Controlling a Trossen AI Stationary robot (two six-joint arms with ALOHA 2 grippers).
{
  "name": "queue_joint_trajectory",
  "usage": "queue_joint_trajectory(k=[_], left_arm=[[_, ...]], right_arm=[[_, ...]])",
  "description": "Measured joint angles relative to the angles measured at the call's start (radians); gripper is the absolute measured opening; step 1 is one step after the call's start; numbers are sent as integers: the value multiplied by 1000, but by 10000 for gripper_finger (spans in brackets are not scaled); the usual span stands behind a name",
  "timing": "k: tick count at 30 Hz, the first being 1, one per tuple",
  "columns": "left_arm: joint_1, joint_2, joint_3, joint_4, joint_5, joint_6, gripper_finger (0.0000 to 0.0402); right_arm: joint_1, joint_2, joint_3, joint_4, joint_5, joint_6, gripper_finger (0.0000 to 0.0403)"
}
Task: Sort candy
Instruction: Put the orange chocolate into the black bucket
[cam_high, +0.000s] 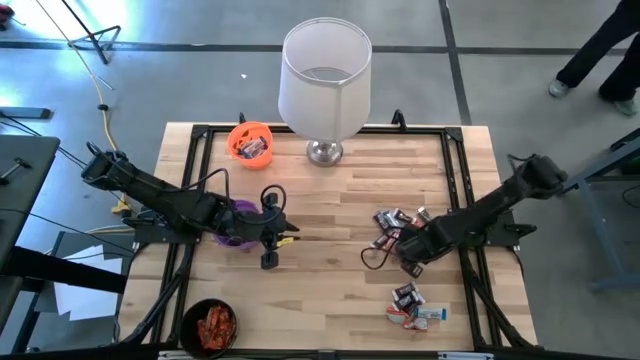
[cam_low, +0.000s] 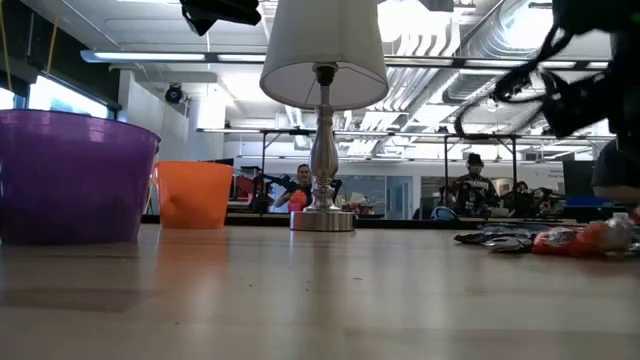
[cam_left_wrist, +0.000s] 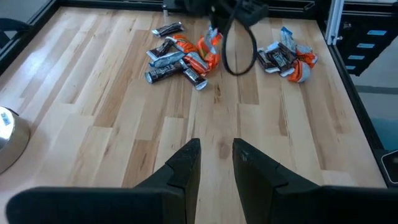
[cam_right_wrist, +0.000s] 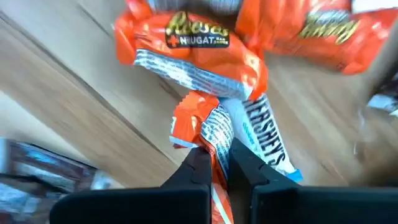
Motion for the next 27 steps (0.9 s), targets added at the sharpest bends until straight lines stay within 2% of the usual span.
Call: queue_joint_trajectory(k=[9,15,20,27], left_arm=[[0,0,0,0,0,0,80],[0,0,0,1,13,0,80],[1,9,0,33,23,20,80],[1,21,0,172,22,123,80]], right_arm=[[0,-195,2,-12,115,32,3],[0,-300,2,30,267,16,3],[0,-335,3,221,425,-110,3],[0,-336,4,638,599,-442,4]])
